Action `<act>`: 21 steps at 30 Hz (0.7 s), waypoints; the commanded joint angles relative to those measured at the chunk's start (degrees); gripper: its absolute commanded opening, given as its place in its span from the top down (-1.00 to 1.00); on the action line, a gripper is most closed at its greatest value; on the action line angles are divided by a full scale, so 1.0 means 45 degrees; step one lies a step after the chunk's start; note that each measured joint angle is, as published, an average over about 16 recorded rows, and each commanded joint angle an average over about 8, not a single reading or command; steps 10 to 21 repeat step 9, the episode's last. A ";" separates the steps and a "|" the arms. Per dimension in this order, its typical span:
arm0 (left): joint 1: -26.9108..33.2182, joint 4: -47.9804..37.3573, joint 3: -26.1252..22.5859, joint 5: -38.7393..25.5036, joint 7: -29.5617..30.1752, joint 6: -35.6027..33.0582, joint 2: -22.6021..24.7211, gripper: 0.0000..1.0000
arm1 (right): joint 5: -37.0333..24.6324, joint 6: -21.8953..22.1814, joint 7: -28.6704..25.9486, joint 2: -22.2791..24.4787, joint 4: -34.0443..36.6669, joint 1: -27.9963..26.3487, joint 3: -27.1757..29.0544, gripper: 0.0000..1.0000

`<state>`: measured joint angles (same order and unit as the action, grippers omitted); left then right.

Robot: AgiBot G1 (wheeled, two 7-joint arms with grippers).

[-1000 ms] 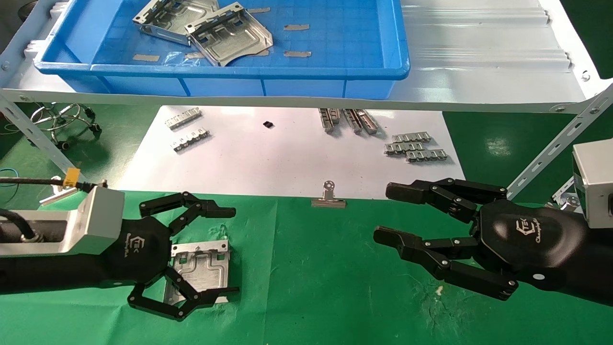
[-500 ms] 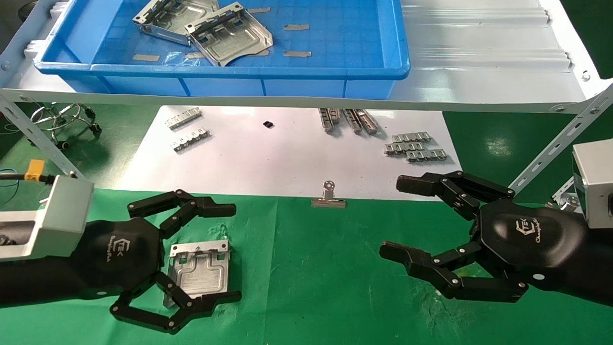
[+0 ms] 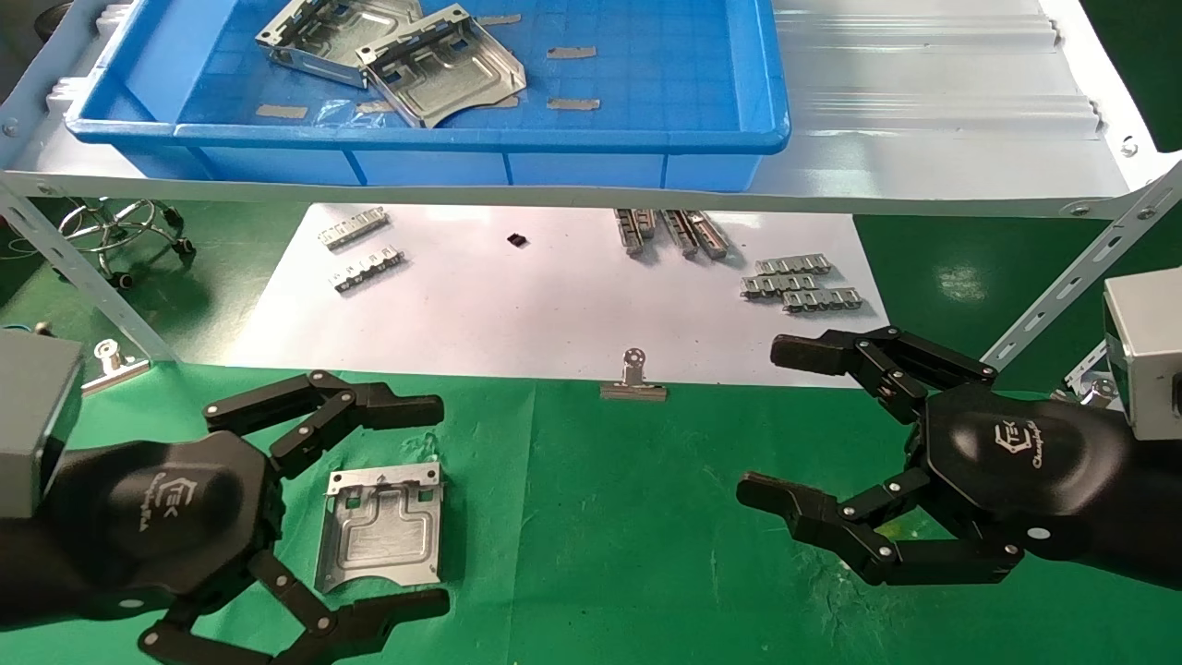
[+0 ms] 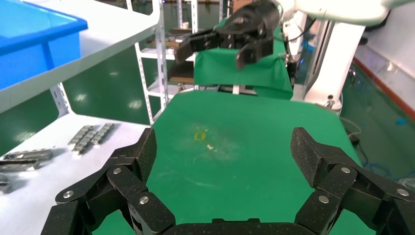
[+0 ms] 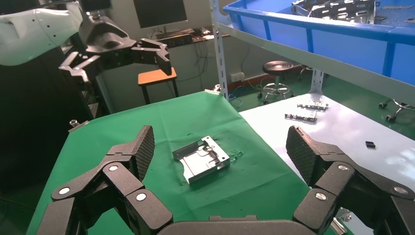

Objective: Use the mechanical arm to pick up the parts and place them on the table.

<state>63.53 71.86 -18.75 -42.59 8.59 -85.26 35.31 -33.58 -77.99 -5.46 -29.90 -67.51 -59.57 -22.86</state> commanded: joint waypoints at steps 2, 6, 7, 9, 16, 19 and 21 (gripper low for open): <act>-0.0326 0.0282 0.0453 0.0122 0.0351 -0.0074 -0.0048 -1.00 | 0.0000 0.0000 0.0000 0.0000 0.0000 0.0000 0.0000 -1.00; -0.0571 0.0487 0.0801 0.0217 0.0561 -0.0137 -0.0086 -1.00 | 0.0002 0.0002 0.0000 0.0001 0.0001 0.0002 0.0001 -1.00; -0.0594 0.0507 0.0835 0.0226 0.0577 -0.0144 -0.0090 -1.00 | 0.0002 0.0002 0.0001 0.0001 0.0002 0.0002 0.0001 -1.00; -0.0650 0.0552 0.0916 0.0248 0.0610 -0.0159 -0.0099 -1.00 | 0.0002 0.0003 0.0001 0.0001 0.0002 0.0003 0.0001 -1.00; -0.0650 0.0552 0.0916 0.0248 0.0610 -0.0159 -0.0099 -1.00 | 0.0002 0.0003 0.0001 0.0001 0.0002 0.0003 0.0001 -1.00; -0.0650 0.0552 0.0916 0.0248 0.0610 -0.0159 -0.0099 -1.00 | 0.0002 0.0003 0.0001 0.0001 0.0002 0.0003 0.0001 -1.00; -0.0650 0.0552 0.0916 0.0248 0.0610 -0.0159 -0.0099 -1.00 | 0.0002 0.0003 0.0001 0.0001 0.0002 0.0003 0.0001 -1.00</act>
